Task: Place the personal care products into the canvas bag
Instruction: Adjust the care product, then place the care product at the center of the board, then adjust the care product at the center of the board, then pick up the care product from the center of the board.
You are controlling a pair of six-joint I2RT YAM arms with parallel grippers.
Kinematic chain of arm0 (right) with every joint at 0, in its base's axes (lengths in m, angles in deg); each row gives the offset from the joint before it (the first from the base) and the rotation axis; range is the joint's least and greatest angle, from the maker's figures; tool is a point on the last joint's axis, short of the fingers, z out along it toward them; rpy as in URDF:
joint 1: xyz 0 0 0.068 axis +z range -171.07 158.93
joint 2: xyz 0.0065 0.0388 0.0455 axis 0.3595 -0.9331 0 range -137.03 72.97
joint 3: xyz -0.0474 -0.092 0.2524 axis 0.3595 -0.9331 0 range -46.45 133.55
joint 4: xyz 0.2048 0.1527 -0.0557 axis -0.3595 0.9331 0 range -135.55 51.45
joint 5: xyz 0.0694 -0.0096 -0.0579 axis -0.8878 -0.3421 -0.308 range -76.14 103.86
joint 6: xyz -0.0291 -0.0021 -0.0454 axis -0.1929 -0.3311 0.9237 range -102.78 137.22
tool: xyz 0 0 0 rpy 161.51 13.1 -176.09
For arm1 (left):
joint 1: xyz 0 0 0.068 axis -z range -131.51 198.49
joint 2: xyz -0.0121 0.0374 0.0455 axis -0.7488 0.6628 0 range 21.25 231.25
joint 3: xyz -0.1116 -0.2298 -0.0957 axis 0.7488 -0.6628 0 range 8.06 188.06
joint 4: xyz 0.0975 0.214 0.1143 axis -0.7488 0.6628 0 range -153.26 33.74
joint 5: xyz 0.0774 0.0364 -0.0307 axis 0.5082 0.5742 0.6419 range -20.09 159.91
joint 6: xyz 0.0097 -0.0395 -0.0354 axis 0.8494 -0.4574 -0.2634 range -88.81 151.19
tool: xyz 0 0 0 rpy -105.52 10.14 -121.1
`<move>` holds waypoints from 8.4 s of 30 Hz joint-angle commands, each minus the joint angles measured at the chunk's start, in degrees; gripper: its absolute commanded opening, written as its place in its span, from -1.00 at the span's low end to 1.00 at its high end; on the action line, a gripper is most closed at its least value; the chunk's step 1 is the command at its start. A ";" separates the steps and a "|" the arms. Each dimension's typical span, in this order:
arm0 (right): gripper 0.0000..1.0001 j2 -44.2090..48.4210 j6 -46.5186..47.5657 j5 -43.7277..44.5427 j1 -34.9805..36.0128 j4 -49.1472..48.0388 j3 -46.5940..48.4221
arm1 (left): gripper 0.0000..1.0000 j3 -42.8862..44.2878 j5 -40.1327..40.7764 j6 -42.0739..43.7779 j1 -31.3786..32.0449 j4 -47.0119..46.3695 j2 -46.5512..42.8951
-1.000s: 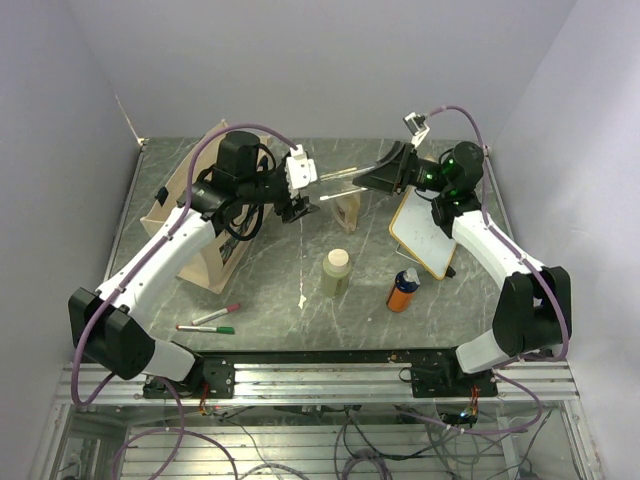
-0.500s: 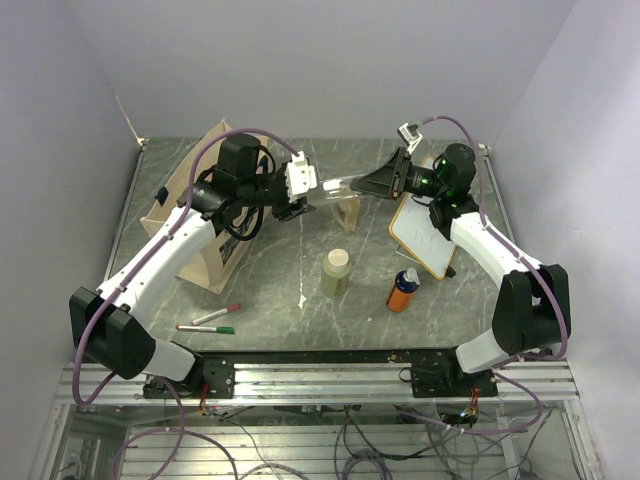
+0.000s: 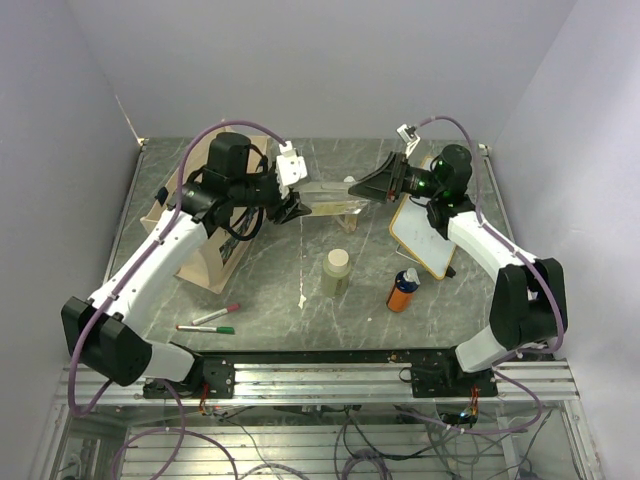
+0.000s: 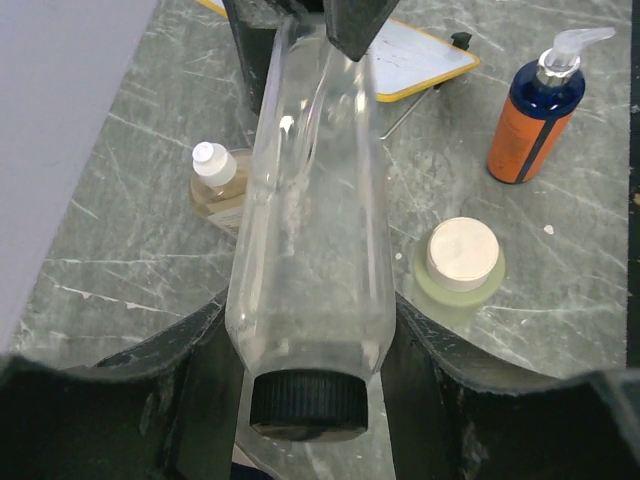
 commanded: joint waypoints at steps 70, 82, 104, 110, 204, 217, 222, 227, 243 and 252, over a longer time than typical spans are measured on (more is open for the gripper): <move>0.99 15.96 59.42 19.22 -5.38 46.33 4.92 | 1.00 -6.19 23.14 1.21 9.60 4.31 -2.70; 0.99 17.71 59.78 17.42 -5.51 45.67 3.15 | 0.96 13.59 3.07 41.10 -1.04 39.69 12.92; 0.99 18.37 60.04 15.78 -6.32 45.51 2.05 | 0.99 24.62 3.44 54.59 0.96 45.46 30.85; 0.99 18.01 59.86 15.34 -6.52 45.43 2.13 | 0.99 27.40 0.69 58.53 2.13 48.66 33.45; 0.99 21.27 58.56 13.73 -9.06 41.96 -2.62 | 0.62 -10.39 38.03 -29.19 7.47 -13.23 8.55; 0.99 21.45 58.08 12.95 -9.65 41.10 -3.33 | 0.89 -12.48 37.11 -30.14 7.12 -15.74 8.46; 0.99 21.45 57.94 12.64 -9.72 40.96 -3.37 | 0.93 -14.37 37.87 -32.09 7.03 -17.51 7.99; 0.99 21.44 58.00 12.59 -9.82 40.60 -3.59 | 0.99 -16.08 38.26 -32.60 6.94 -19.09 7.93; 0.99 21.49 57.93 12.24 -10.00 40.14 -3.52 | 0.81 -20.29 36.27 -33.17 5.41 -24.12 5.95; 0.99 21.54 57.85 12.09 -10.17 40.15 -3.59 | 0.19 -18.88 34.92 -32.11 5.11 -23.37 6.40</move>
